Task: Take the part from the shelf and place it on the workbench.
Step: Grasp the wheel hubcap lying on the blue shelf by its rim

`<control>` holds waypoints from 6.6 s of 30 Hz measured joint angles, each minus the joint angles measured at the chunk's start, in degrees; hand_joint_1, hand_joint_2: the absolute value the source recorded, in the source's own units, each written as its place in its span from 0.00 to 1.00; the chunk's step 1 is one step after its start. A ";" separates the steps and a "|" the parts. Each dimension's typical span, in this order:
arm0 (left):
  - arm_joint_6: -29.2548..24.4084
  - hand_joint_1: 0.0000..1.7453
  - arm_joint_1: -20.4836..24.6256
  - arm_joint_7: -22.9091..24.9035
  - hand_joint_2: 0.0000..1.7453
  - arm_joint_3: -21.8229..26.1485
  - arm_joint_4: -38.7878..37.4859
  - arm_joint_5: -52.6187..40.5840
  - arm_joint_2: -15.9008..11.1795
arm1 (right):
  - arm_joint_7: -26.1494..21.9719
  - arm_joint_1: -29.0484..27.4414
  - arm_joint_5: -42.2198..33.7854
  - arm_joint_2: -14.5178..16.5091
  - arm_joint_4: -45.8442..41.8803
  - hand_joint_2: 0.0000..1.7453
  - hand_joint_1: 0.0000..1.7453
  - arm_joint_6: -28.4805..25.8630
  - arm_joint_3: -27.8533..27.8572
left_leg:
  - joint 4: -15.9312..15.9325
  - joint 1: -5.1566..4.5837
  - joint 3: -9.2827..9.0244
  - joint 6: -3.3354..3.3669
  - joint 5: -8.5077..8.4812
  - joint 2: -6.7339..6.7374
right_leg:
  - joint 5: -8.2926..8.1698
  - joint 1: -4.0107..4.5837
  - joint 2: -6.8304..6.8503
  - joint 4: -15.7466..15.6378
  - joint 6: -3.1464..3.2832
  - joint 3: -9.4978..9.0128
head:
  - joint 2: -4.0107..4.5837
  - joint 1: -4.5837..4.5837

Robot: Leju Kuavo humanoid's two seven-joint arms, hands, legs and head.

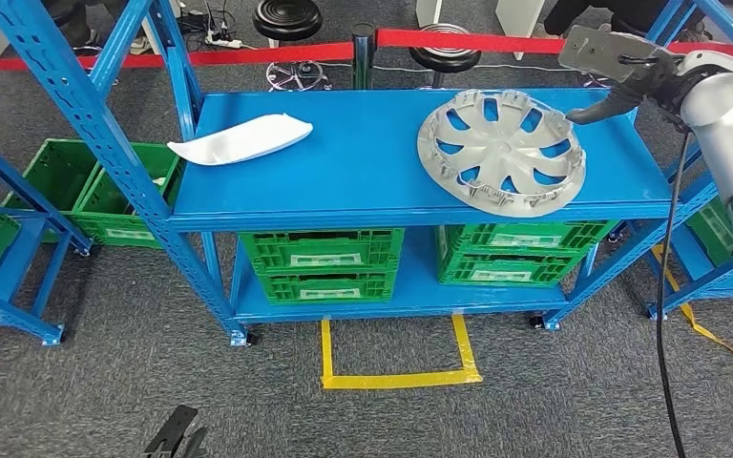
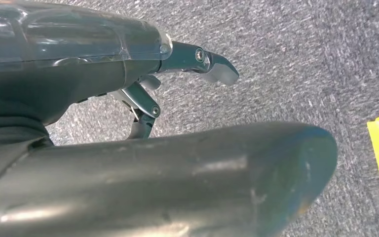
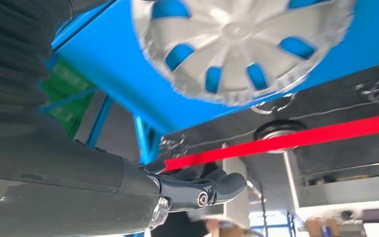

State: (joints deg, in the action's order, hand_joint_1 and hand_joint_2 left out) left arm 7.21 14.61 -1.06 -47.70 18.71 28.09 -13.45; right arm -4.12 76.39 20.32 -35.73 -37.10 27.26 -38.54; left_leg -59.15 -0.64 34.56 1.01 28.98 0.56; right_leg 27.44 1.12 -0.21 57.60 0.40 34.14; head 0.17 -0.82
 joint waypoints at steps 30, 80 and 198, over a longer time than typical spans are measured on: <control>1.63 0.00 -0.35 -2.75 0.00 1.94 -0.17 -1.63 0.26 | 4.87 -1.70 -10.62 2.90 -11.74 1.00 0.00 3.23 0.14 | -0.03 -0.03 -0.03 0.06 0.03 -0.51 | -0.03 -0.03 0.10 -0.03 -0.06 -0.03 | 0.00 -0.03; 1.02 0.00 -0.06 -1.17 0.00 4.25 -0.34 -4.37 0.73 | 4.96 -3.15 -10.47 3.04 -15.97 1.00 0.00 3.40 0.19 | 0.01 -0.24 0.14 0.51 -0.77 -0.49 | 0.22 0.20 0.23 1.45 1.41 -0.49 | 0.00 -0.87; 1.07 0.00 -0.38 -0.59 0.00 7.22 -0.67 -6.37 1.13 | 6.05 -4.18 -8.76 3.96 -15.64 1.00 0.00 3.50 0.05 | -0.11 0.96 -2.85 -1.42 2.95 -1.01 | -0.95 -0.96 0.17 1.69 -0.93 2.50 | -0.01 -0.48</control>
State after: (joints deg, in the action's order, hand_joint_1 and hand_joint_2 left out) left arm 8.27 14.22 -1.64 -40.48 18.04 21.72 -12.33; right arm 1.93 72.21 11.57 -31.77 -52.74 30.76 -38.49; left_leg -59.26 0.32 31.71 -0.41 31.93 -0.45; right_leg 26.48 0.16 -0.04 59.29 -0.52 36.64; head 0.17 -1.30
